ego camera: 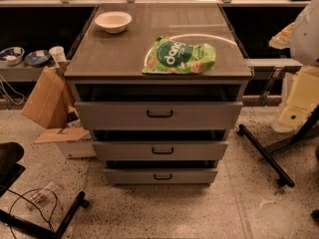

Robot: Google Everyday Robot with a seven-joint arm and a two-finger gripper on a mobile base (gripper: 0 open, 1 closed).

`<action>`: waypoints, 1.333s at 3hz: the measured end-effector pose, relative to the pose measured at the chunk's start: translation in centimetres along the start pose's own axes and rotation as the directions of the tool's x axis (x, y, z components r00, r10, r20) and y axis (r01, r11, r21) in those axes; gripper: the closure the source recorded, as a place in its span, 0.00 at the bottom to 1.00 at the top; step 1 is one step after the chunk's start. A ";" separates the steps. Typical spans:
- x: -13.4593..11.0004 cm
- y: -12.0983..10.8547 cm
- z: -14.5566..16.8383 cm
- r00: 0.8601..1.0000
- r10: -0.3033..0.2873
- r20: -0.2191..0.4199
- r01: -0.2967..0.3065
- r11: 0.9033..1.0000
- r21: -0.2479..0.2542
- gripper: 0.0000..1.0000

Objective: Open bottom drawer

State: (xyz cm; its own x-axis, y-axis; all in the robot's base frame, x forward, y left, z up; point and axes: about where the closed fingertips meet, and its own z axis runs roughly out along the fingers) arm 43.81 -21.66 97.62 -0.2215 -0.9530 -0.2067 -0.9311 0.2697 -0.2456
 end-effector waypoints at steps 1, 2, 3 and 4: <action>0.0 0.0 0.0 1.000 0.000 0.000 0.000 1.000 0.000 0.00; 1.5 0.4 6.2 0.999 0.029 -0.013 -0.029 0.999 -0.034 0.00; 3.4 0.4 14.9 0.996 0.031 -0.079 -0.035 0.998 -0.052 0.00; 5.0 -0.2 22.9 0.981 0.008 -0.192 -0.015 0.999 -0.035 0.00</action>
Offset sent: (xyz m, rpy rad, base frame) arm 0.0244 -0.0142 -0.1472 0.0168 0.1065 -0.0576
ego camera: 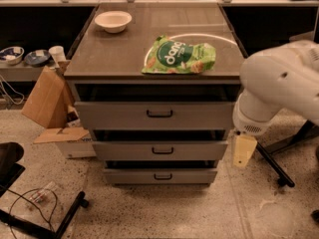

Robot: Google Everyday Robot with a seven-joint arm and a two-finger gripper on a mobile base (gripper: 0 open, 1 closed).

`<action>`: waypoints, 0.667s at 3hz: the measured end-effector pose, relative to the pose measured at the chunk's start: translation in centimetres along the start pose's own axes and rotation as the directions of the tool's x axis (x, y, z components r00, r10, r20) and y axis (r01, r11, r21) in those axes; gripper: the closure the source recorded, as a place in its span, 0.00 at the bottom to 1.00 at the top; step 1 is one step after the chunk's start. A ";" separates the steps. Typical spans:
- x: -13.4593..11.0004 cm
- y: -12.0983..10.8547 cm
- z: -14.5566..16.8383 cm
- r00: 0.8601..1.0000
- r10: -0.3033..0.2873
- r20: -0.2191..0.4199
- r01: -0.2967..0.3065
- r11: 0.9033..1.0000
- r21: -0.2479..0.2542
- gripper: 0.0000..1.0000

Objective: Open bottom drawer

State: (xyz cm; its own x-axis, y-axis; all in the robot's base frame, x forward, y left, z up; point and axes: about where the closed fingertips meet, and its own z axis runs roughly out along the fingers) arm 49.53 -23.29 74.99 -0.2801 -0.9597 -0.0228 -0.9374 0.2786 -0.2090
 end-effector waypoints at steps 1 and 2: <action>1.4 -1.1 5.3 0.994 -0.012 -0.106 0.015 0.999 0.030 0.00; 2.2 -1.8 5.3 0.990 -0.019 -0.141 0.028 0.998 0.058 0.00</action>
Offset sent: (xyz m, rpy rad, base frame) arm 0.0157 -0.0160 -0.0446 -0.0982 0.0005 -0.0090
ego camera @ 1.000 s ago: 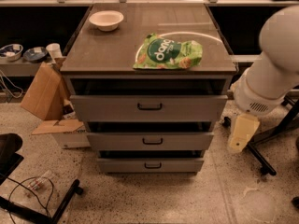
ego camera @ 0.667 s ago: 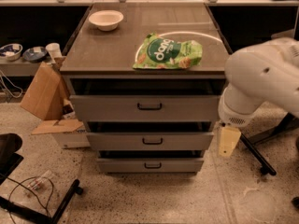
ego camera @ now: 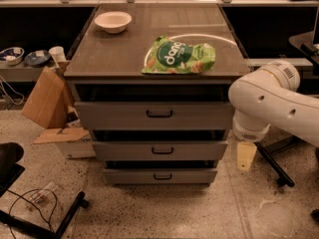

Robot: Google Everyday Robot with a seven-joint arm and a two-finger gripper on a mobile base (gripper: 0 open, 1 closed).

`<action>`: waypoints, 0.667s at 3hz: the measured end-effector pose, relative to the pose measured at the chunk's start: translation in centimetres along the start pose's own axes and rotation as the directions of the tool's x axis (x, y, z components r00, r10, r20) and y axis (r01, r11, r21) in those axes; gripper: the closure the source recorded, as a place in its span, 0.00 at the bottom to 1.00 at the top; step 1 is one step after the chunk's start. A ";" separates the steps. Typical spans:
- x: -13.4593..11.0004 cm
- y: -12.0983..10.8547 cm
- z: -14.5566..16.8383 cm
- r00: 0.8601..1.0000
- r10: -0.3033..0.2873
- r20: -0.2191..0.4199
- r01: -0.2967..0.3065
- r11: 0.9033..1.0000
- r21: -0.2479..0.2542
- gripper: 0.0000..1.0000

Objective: Open bottom drawer

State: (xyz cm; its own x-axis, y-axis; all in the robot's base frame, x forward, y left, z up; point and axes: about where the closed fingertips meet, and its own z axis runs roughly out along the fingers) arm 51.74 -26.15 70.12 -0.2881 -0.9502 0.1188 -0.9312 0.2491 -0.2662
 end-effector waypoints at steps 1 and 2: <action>-0.1 0.1 -0.1 1.000 0.002 0.006 -0.002 1.000 -0.005 0.00; -1.4 2.0 3.1 1.000 -0.017 0.002 0.017 0.998 -0.061 0.00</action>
Offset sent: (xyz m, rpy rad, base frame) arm -0.0159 0.0286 -0.0937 0.0306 0.1505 0.0254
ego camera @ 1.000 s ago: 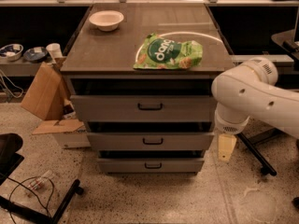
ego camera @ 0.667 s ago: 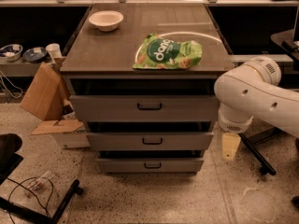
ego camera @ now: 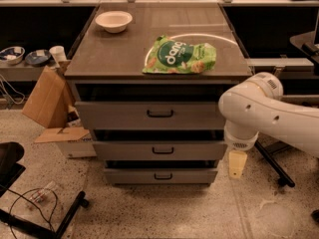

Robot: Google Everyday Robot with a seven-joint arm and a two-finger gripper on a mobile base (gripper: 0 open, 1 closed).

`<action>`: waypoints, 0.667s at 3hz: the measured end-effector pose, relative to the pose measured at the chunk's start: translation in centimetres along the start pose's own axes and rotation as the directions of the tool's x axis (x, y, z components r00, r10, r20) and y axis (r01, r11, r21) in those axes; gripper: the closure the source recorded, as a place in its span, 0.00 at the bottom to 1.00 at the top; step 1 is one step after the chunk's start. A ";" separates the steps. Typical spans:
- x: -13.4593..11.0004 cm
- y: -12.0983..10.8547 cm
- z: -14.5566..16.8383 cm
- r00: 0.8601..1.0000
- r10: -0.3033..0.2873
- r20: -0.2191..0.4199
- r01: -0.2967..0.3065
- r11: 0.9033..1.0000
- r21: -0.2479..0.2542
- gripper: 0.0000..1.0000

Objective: Open bottom drawer

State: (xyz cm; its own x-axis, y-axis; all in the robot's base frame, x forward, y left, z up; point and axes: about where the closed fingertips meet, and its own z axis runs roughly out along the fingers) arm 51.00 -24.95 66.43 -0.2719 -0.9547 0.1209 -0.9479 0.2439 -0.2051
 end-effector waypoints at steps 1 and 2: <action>-1.5 2.0 5.6 0.999 -0.029 0.021 0.030 0.998 -0.064 0.00; -3.8 2.9 12.2 0.997 -0.048 0.068 0.053 0.996 -0.077 0.00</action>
Offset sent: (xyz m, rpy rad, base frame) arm 0.0239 0.0419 -0.2191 0.1388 0.0436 0.0990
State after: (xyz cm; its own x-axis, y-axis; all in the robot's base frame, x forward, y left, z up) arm 51.27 -22.71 53.54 -0.2139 -0.9747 0.0647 -0.9711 0.2050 -0.1227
